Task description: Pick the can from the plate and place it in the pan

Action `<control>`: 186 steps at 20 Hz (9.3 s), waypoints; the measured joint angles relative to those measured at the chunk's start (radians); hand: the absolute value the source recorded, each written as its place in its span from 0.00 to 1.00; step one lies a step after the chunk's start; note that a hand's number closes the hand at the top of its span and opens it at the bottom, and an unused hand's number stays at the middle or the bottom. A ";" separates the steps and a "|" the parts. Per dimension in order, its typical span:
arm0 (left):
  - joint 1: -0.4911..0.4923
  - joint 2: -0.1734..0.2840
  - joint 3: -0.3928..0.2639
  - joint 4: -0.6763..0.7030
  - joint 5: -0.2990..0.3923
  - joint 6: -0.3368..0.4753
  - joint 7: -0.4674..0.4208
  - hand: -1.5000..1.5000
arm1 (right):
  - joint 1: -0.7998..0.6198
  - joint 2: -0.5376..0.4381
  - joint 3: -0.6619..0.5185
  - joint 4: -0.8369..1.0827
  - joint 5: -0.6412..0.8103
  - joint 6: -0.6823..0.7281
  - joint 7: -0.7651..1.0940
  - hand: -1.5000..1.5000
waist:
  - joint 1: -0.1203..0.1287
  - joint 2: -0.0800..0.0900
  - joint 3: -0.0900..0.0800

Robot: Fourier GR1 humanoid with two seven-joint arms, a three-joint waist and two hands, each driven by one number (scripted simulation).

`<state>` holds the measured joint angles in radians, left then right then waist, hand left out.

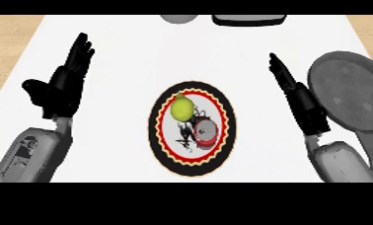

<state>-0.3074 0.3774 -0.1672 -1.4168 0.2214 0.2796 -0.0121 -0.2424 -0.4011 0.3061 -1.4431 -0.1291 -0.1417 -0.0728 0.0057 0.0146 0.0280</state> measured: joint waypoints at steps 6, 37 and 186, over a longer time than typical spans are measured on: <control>0.140 -0.086 0.021 0.050 0.065 0.041 0.048 0.50 | 0.049 0.149 0.019 -0.061 -0.041 -0.099 0.075 1.00 | 0.000 -0.014 -0.023; 0.343 -0.186 0.002 0.006 0.131 0.037 0.087 0.50 | 0.094 0.398 0.330 -0.283 1.191 0.064 1.094 0.00 | 0.017 -0.010 -0.033; 0.373 -0.303 0.152 -0.001 -0.012 -0.076 0.127 0.50 | -0.166 -0.272 -1.118 0.972 0.263 0.460 -0.525 0.00 | -0.013 -0.018 -0.029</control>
<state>0.0659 0.0742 -0.0150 -1.4175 0.2091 0.2032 0.1145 -0.4083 -0.6734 -0.8117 -0.4711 0.1337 0.3182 -0.5983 -0.0074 -0.0032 -0.0009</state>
